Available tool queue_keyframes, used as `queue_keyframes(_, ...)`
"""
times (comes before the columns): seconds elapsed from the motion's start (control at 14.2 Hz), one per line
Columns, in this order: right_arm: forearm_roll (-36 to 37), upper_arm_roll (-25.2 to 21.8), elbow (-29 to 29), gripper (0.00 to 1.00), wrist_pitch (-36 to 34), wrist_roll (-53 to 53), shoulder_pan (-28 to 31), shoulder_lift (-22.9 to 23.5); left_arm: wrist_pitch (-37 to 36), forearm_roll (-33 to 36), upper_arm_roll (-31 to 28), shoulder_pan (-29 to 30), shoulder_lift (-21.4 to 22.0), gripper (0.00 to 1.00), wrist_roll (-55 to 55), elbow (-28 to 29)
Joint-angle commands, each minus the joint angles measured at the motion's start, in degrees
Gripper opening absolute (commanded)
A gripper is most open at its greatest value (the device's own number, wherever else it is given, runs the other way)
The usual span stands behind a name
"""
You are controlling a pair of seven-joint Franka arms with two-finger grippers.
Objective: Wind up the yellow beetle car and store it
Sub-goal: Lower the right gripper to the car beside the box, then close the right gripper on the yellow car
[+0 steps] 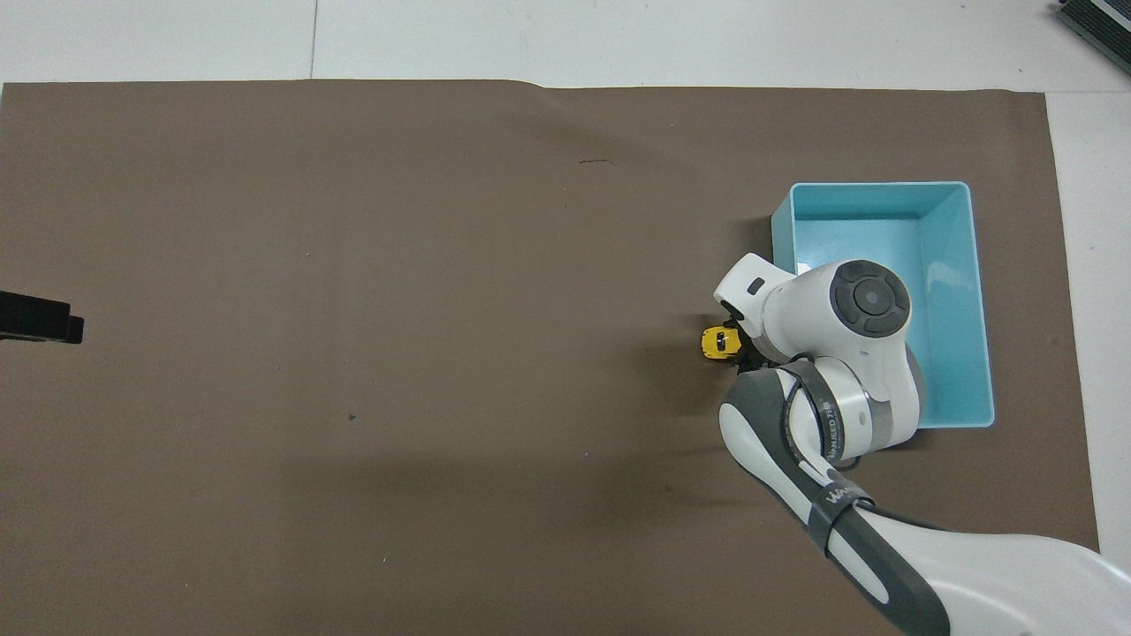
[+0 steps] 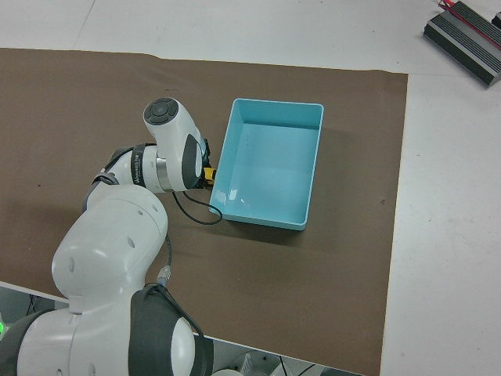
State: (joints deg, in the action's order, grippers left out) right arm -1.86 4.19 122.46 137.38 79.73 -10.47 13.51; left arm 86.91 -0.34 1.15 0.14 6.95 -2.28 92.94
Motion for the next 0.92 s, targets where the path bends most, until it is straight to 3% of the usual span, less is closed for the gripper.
queue_keyframes(0.0,0.5,0.5,0.0,0.09,0.9,-1.0,-0.4,0.2,-1.2,-0.5,-0.6,-0.6,0.6,1.0,0.6,-0.3)
queue_keyframes(0.21,0.5,0.5,-2.1,0.03,0.9,-1.2,-0.8,1.1,-1.2,-0.5,-0.6,-0.6,0.6,1.0,0.6,-0.3)
queue_keyframes(0.84,-0.2,0.5,-7.0,0.03,-0.4,-4.3,-3.2,2.5,-1.2,-0.5,-0.6,-0.6,0.6,1.0,0.6,-0.3)
